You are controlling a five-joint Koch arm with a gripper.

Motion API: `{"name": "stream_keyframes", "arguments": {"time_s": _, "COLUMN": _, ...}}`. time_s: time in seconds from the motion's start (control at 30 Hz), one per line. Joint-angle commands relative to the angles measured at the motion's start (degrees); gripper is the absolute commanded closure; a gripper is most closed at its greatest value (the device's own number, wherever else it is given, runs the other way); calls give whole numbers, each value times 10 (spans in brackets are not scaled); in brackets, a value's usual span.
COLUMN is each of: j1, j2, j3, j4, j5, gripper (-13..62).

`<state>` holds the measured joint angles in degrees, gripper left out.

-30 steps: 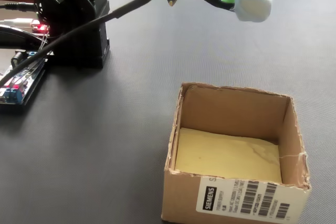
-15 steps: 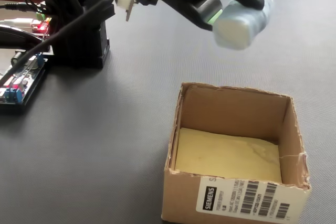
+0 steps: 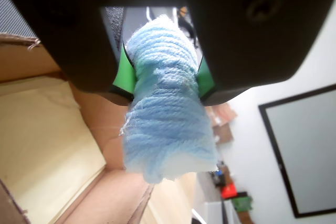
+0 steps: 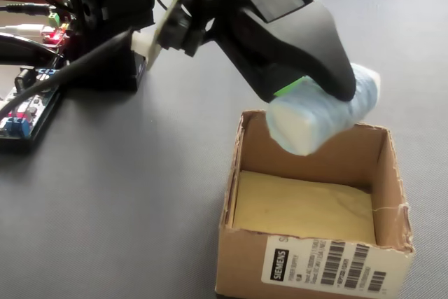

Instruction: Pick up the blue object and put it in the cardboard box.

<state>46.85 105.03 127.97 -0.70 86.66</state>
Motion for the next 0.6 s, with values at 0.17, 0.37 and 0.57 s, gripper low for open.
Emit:
{"name": "stream_keyframes", "arguments": {"time_s": 0.17, "j1": 5, "j2": 11, "j3": -34, "j4": 14, "j5": 4, "gripper": 216}}
{"name": "stream_keyframes", "arguments": {"time_s": 0.37, "j1": 4, "j2": 18, "j3": -25, "j4": 20, "j5": 4, "gripper": 202}}
{"name": "stream_keyframes", "arguments": {"time_s": 0.57, "j1": -1, "j2": 26, "j3": -27, "j4": 17, "j5": 5, "gripper": 202}}
